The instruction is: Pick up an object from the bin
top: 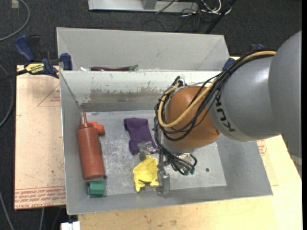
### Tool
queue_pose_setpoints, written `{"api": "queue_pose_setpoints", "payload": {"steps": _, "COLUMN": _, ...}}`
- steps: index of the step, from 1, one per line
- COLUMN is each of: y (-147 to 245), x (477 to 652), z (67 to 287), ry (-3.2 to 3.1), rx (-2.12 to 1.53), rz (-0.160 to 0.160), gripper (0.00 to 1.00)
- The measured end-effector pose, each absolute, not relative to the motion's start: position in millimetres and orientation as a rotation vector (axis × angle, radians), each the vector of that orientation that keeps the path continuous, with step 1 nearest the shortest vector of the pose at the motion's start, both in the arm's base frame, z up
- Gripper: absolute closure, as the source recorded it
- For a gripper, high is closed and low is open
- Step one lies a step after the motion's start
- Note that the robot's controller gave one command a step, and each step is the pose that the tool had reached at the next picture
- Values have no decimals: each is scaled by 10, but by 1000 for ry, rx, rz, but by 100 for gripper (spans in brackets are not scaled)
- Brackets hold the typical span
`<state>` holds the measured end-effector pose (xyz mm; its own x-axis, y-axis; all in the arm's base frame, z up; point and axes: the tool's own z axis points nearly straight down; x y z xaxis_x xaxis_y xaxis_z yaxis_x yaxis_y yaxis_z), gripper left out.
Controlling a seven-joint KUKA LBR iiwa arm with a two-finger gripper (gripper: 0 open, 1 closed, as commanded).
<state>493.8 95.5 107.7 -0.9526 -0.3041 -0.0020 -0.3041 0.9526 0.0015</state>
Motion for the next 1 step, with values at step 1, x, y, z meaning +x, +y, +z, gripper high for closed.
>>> {"api": "queue_pose_setpoints", "payload": {"steps": 1, "y": 767, "x": 4936, "z": 696, "ry": 3093, "rx": -536, "rz": 4, "gripper": 100}}
